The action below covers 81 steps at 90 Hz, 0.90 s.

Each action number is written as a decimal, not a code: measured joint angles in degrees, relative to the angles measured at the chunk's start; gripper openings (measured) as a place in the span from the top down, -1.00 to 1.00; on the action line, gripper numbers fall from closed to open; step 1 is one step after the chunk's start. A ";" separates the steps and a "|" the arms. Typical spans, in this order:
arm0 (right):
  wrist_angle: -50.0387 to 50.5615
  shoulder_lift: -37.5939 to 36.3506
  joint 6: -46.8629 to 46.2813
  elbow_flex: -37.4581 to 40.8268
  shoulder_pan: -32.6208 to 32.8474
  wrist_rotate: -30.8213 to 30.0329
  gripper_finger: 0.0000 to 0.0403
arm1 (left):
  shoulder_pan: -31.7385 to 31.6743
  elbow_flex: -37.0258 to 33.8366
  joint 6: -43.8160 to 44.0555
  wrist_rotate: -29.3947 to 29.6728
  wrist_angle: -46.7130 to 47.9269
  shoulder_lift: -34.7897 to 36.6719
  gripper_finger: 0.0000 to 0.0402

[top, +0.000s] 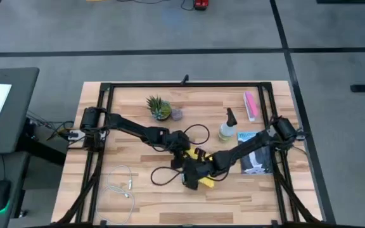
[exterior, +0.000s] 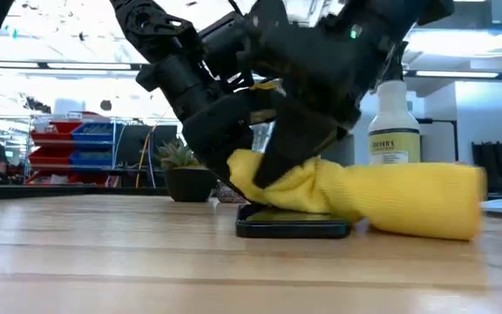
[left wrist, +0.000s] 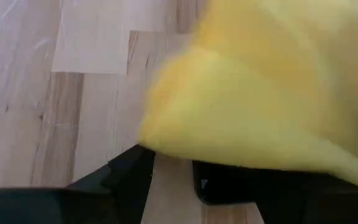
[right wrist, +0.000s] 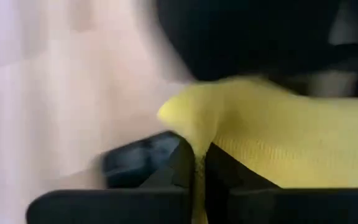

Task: Apply microfiber cloth
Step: Wipe the front side of the cellphone using the yellow microfiber cloth

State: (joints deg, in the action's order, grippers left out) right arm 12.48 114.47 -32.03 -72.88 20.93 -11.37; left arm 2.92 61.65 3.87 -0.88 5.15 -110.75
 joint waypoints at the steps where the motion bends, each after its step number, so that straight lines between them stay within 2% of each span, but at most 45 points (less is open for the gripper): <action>1: -0.51 0.13 0.17 0.00 -0.05 1.05 1.00 | 0.00 0.00 -0.05 0.01 -0.06 -0.01 -0.09; 7: -0.61 0.59 0.70 0.03 -0.09 5.48 1.00 | 0.00 0.00 -0.12 0.07 -0.52 -0.05 -0.09; 13: -0.37 1.45 0.42 -0.07 -0.08 6.20 1.00 | 0.00 0.00 -0.12 0.13 -0.86 -0.08 -0.09; 31: 11.92 1.17 -11.49 -0.33 1.91 -9.27 1.00 | -0.20 0.02 -0.46 1.17 -0.87 -0.04 -0.09; 48: 24.31 -0.53 -23.11 -0.02 2.86 -16.68 1.00 | -0.09 0.04 -1.06 0.61 -0.68 0.01 -0.09; 56: 29.86 -1.42 -26.76 0.18 3.37 -17.73 1.00 | -0.05 0.04 -1.24 0.20 -0.44 0.01 -0.09; 70: 27.30 -1.61 -24.85 0.16 3.72 -17.59 1.00 | 0.02 0.04 -1.35 -0.53 -0.23 0.01 -0.09; 81: 17.53 -1.61 -18.28 0.14 2.97 -17.10 1.00 | 0.02 0.04 -1.27 -0.45 -0.20 0.01 -0.09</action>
State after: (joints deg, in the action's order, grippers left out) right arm 30.01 112.86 -50.31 -72.75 23.90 -28.46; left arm 2.94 61.69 2.60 -1.33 4.95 -110.74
